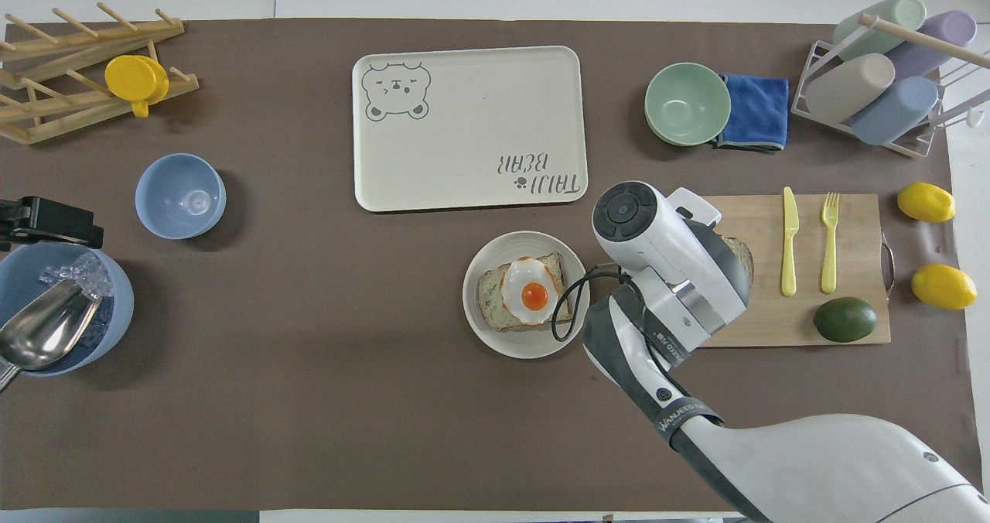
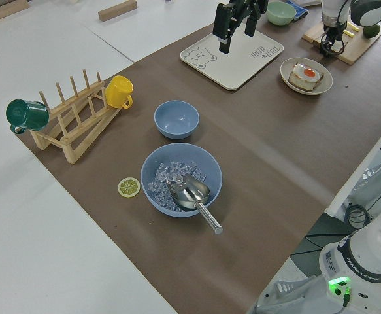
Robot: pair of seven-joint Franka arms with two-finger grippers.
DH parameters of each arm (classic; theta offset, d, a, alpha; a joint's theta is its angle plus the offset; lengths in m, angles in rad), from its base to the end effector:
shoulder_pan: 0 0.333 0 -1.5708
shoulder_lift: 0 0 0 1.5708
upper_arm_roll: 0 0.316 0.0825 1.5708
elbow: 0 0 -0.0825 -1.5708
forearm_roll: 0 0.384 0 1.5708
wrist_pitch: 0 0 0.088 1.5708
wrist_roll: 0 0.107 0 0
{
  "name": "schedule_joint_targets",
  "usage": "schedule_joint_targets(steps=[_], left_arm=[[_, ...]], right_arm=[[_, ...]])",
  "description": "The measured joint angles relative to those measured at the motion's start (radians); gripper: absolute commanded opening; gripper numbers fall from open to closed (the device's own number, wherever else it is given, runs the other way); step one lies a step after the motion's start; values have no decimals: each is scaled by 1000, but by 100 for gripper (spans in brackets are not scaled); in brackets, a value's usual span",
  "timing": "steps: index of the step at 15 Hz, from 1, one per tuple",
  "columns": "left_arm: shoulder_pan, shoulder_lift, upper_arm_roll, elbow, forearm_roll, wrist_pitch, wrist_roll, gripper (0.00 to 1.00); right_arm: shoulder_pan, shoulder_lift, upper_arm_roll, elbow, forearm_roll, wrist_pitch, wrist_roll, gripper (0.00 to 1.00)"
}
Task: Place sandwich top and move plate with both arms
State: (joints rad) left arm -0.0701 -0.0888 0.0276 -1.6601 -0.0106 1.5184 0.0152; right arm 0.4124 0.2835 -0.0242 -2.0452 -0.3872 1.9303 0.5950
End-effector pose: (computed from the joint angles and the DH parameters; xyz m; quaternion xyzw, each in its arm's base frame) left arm 0.5199 -0.0226 0.6259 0.9992 -0.0291 -0.0265 0.0062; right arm 0.5155 0.1828 0.2804 0.9667 0.0020 -0.0928 0.2385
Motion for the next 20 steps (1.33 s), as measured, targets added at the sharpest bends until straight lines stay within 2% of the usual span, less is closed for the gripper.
schedule_joint_targets(steps=[1,2,3,4,5,10,17,20], left_arm=[[0,0,0,0,0,0,0,100],[0,0,0,0,0,0,0,100],[0,0,0,0,0,0,0,100],[0,0,0,0,0,0,0,100],[0,0,0,0,0,0,0,100],[0,0,0,0,0,0,0,100],[0,0,0,0,0,0,0,100],[0,0,0,0,0,0,0,100]], right_arm=[[0,0,0,-3,-9,0,0,79],[0,0,0,-6,-21,0,0,69],[0,0,0,-8,-33,0,0,37],[0,0,0,-9,-38,0,0,11],[0,0,0,-10,-40,0,0,0],[-1,-19,-2,18,-52,-49,-6,0],[30,-15,15,302,29,-340,-116,0],[125,-14,21,383,31,-466,-78,0]])
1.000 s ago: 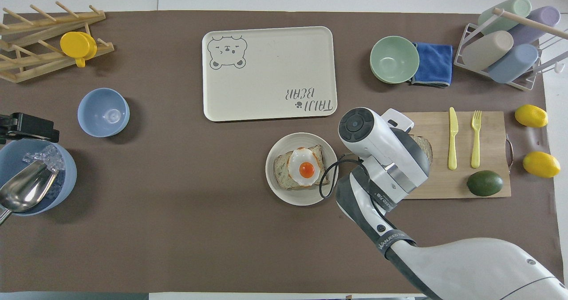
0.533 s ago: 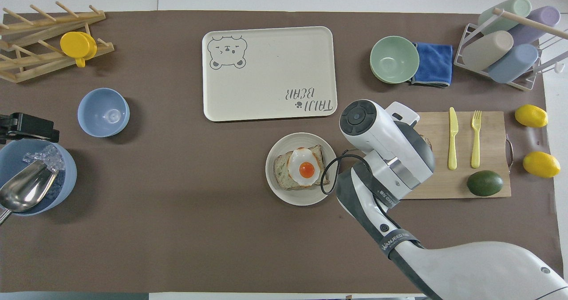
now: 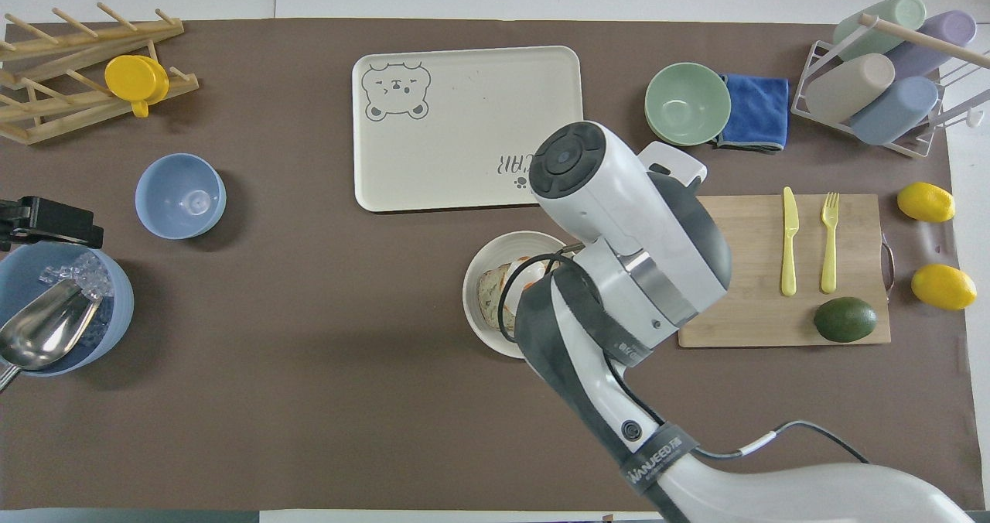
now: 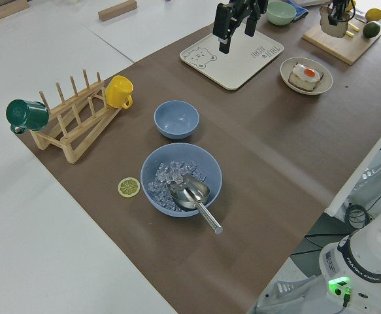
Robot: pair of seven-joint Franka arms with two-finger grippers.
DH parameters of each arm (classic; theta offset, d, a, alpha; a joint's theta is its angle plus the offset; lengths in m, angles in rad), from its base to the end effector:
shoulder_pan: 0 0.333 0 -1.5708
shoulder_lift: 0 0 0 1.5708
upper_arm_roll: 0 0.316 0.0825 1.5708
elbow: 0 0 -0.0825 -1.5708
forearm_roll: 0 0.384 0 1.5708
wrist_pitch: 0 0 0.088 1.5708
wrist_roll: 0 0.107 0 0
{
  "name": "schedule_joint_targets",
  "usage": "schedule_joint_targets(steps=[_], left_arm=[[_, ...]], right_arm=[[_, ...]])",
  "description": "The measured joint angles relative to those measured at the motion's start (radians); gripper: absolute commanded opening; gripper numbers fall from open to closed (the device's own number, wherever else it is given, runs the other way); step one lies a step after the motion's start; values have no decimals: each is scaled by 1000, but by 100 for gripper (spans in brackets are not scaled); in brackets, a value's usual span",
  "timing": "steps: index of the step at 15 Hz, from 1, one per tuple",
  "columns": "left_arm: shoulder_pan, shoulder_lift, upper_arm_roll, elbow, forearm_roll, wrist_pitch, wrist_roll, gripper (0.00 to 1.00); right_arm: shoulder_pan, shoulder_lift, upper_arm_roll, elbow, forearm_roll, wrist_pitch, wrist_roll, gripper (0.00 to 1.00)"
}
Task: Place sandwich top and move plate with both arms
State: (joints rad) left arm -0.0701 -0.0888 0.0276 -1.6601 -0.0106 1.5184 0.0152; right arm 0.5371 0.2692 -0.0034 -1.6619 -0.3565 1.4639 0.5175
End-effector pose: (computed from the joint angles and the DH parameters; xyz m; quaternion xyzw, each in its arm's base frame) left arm 0.5199 -0.0226 0.6259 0.9992 -0.0291 -0.0265 0.0062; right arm 0.5241 0.2629 0.4292 0.9571 0.0301 -0.1086 0.2668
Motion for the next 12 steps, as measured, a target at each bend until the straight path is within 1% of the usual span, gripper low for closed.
schedule_joint_targets(steps=[2,4,6,10,12], left_arm=[[0,0,0,0,0,0,0,100],[0,0,0,0,0,0,0,100],[0,0,0,0,0,0,0,100],[0,0,0,0,0,0,0,100],[0,0,0,0,0,0,0,100]], right_arm=[[44,0,12,20,11,-20,96,0],[51,4,36,19,44,30,157,0],[60,18,45,19,74,88,180,0],[111,82,48,1,81,147,267,0],[118,93,48,-1,82,157,275,0]])
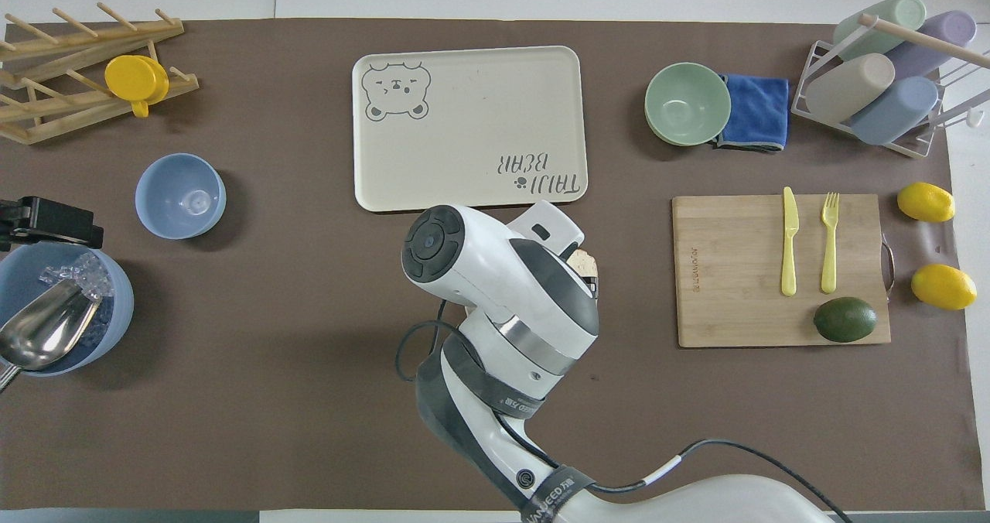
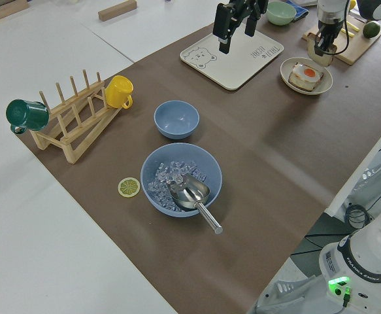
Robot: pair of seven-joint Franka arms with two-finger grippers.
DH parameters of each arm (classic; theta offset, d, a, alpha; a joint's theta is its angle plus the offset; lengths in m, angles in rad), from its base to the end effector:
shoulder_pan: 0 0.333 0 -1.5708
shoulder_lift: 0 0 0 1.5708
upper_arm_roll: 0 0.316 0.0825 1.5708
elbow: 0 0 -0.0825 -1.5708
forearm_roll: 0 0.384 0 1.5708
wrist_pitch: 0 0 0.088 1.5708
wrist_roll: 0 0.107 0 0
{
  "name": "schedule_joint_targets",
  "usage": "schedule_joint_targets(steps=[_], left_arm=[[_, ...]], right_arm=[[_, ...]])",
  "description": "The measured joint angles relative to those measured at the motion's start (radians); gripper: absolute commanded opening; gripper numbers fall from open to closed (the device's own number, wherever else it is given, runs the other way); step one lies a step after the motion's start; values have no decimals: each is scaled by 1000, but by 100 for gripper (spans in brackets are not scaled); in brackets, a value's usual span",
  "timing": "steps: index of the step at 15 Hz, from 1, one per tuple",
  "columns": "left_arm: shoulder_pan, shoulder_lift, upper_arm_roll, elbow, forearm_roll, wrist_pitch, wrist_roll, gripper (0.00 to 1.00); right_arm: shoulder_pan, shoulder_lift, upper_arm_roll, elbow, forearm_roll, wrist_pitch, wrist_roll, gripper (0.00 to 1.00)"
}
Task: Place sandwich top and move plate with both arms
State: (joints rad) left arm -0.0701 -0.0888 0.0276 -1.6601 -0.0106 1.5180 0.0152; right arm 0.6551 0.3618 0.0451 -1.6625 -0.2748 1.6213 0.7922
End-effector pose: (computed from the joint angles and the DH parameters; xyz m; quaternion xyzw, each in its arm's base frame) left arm 0.5199 -0.0226 0.6258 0.9992 -0.0291 -0.0267 0.0062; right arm 0.4867 0.3705 0.3755 0.9722 -0.0104 -0.0608 0.2259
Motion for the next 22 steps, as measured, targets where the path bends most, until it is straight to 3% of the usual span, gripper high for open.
schedule_joint_targets(steps=[16,20,22], left_arm=[[1,0,6,0,0,0,0,100],[1,0,7,-2,0,0,0,100],[1,-1,7,-3,0,0,0,100]], right_arm=[[14,-4,13,-60,67,186,6,0],[19,-7,13,-74,95,230,9,22],[19,-10,14,-81,101,255,9,44]])
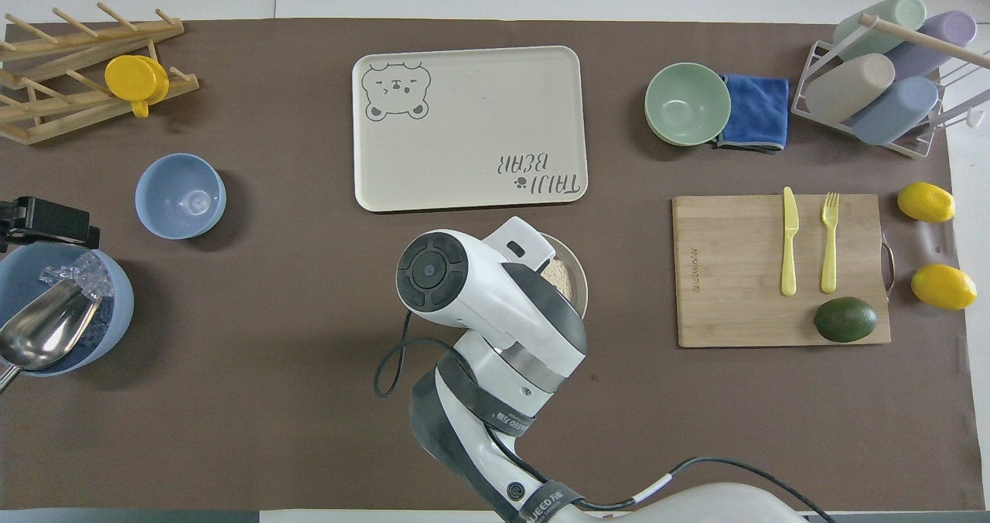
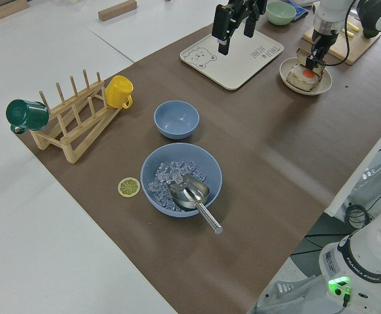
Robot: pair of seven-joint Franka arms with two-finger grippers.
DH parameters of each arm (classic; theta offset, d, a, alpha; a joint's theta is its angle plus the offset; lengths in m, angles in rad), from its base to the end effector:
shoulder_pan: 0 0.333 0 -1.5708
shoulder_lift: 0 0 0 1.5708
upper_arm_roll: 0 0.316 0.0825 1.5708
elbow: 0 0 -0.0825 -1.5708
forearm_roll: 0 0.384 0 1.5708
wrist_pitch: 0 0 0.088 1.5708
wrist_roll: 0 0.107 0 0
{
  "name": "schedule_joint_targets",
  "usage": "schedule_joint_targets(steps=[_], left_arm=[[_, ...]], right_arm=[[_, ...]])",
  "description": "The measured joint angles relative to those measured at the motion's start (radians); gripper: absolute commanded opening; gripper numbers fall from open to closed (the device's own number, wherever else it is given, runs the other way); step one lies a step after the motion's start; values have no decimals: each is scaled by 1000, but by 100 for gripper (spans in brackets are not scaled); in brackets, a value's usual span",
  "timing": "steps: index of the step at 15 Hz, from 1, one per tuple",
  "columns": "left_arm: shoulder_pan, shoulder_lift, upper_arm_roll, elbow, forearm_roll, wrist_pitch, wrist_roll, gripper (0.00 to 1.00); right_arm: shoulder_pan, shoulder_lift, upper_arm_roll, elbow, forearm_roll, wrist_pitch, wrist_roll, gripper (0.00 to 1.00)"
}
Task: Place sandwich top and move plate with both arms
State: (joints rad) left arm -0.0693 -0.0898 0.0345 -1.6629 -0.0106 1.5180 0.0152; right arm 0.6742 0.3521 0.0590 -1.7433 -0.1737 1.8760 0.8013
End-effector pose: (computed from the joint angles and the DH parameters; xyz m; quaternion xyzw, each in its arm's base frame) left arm 0.5197 -0.0184 0.6250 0.9993 -0.0252 -0.0276 0.0066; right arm 0.4737 0.4053 0.3577 0.9917 0.0005 -0.0302 0.1251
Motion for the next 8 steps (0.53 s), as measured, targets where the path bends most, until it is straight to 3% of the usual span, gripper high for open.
schedule_joint_targets(steps=[2,5,8], left_arm=[[0,-2,0,-5,0,0,0,100],[0,-8,0,-18,0,0,0,100],[0,-13,0,-28,0,4,0,100]], right_arm=[[0,-2,3,-10,3,27,0,69],[0,-2,7,-23,4,59,1,77],[0,-3,10,-23,4,79,1,77]])
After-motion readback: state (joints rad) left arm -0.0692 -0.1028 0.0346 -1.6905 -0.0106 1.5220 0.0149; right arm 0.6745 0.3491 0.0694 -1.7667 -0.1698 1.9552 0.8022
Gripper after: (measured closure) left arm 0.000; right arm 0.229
